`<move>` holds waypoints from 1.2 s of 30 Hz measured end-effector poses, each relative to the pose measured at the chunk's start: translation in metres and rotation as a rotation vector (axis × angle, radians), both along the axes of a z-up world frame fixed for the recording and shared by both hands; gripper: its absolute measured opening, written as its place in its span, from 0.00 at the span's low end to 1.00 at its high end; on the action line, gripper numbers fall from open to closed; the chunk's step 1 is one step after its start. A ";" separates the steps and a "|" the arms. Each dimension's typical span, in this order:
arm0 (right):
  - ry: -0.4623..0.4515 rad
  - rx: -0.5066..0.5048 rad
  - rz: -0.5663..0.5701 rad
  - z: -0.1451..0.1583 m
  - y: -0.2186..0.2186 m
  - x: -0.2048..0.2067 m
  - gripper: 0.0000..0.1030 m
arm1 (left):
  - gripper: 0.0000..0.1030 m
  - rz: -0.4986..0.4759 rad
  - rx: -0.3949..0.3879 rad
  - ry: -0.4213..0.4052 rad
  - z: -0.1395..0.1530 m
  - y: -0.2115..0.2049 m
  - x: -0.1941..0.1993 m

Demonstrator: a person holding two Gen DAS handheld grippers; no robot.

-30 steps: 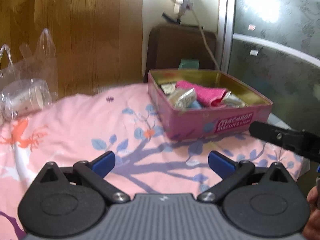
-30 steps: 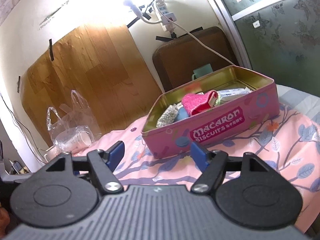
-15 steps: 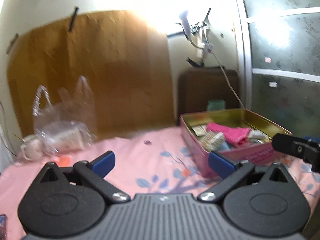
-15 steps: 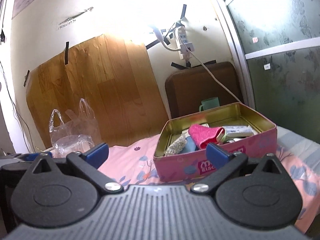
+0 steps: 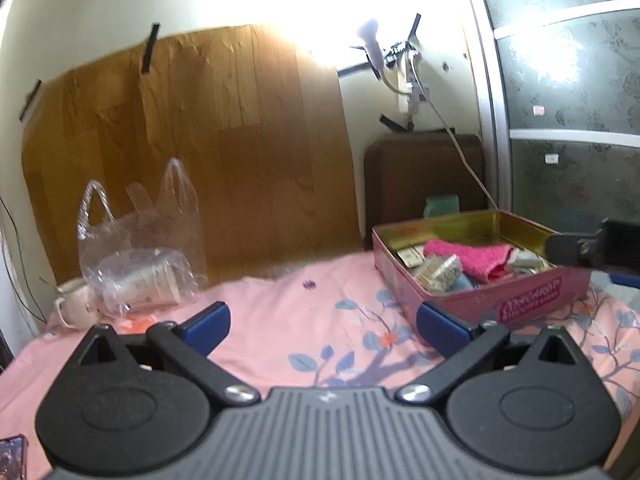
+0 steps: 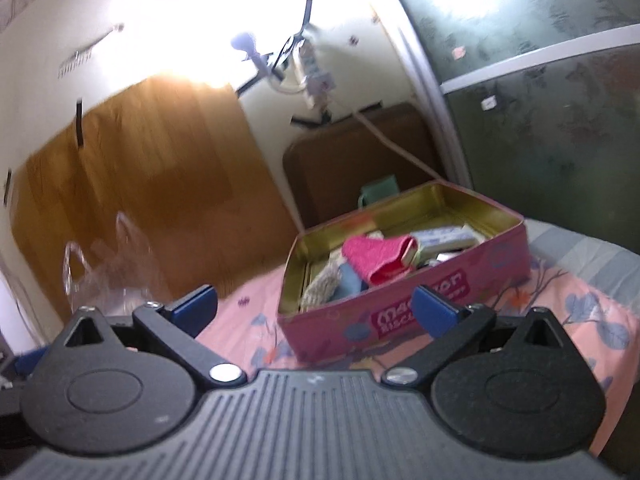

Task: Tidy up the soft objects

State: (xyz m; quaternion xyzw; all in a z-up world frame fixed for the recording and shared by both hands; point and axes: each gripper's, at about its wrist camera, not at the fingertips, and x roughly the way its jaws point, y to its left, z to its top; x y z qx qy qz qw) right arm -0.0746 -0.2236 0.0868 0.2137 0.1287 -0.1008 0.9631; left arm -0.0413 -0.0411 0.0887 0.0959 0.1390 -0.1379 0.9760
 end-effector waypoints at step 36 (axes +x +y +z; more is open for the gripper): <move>0.154 0.088 0.137 -0.035 -0.005 0.020 1.00 | 1.00 0.018 0.084 0.268 -0.036 -0.025 0.043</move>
